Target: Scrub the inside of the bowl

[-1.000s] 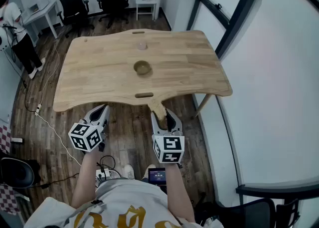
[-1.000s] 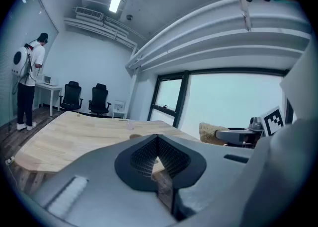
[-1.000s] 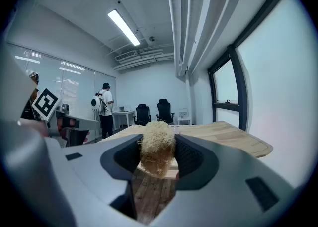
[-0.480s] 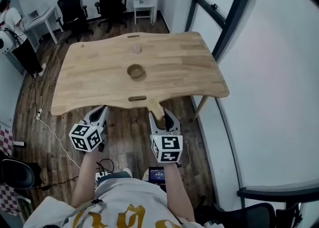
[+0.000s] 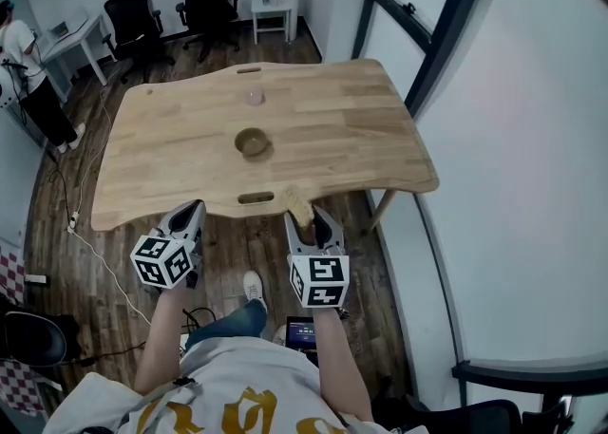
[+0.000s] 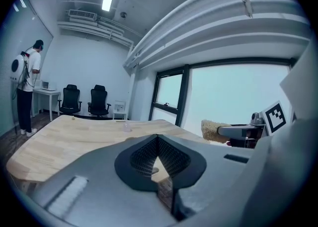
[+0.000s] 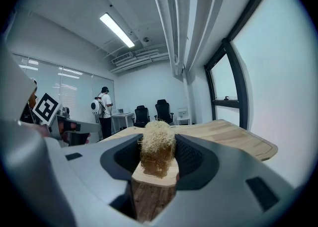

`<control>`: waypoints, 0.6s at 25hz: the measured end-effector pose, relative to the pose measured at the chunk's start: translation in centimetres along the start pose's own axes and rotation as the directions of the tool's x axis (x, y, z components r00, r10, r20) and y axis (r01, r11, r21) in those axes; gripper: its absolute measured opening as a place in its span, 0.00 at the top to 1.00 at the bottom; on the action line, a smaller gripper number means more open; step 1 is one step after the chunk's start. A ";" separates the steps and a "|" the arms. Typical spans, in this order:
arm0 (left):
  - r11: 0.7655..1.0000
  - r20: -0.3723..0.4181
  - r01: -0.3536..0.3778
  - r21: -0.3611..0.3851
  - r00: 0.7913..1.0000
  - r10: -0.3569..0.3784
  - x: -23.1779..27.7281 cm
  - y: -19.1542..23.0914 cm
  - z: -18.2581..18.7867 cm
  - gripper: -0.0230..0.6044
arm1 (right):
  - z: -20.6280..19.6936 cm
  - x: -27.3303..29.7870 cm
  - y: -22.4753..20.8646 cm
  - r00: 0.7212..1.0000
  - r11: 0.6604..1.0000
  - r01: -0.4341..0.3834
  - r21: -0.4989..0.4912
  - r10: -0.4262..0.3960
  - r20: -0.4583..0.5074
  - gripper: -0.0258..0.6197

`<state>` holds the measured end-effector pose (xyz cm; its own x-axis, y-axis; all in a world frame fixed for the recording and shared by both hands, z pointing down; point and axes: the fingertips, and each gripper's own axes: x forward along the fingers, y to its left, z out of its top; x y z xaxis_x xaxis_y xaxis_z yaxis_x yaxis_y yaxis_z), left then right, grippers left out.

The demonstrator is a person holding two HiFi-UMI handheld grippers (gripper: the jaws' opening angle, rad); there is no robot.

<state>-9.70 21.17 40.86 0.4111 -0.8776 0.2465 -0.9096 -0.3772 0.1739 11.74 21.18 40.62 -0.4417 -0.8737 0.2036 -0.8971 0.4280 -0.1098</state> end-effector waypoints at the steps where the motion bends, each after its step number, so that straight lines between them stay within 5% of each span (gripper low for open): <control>1: 1.000 0.000 0.000 0.000 1.000 0.000 0.8 0.4 0.1 0.96 | -0.1 0.8 -0.4 1.000 1.000 0.000 -0.001 0.000 -0.005 0.67; 15: 0.999 -0.050 0.038 -0.028 0.998 -0.039 18.1 11.9 2.8 0.96 | 1.1 20.0 -5.8 0.995 0.999 0.049 0.011 -0.048 -0.086 0.68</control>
<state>-13.24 0.00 44.70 0.4490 -0.8461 0.2873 -0.8914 -0.4019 0.2095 8.12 1.00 44.23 -0.3973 -0.8702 0.2914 -0.9175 0.3820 -0.1103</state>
